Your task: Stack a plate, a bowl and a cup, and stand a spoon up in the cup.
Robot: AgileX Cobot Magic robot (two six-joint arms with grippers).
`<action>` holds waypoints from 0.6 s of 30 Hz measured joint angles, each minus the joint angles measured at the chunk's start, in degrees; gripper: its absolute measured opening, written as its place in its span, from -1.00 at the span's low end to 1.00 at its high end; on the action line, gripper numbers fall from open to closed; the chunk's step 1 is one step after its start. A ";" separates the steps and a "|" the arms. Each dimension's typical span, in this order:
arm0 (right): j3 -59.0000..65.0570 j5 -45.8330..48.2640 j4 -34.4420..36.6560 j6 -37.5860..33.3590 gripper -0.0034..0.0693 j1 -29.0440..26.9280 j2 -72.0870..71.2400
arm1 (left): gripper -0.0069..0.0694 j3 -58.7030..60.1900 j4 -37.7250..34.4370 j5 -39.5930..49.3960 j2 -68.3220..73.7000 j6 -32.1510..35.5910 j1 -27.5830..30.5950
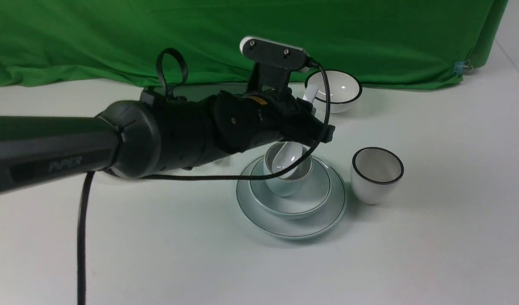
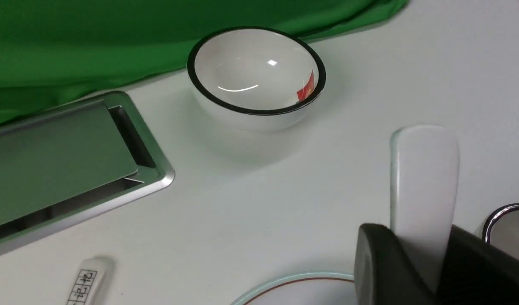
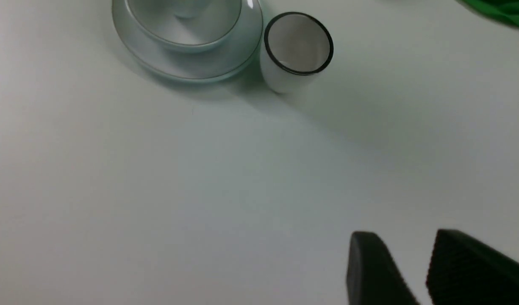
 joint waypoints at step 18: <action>0.04 -9.83 0.53 2.27 -0.24 0.00 0.00 | -0.08 0.99 44.76 54.49 -31.30 -36.38 2.36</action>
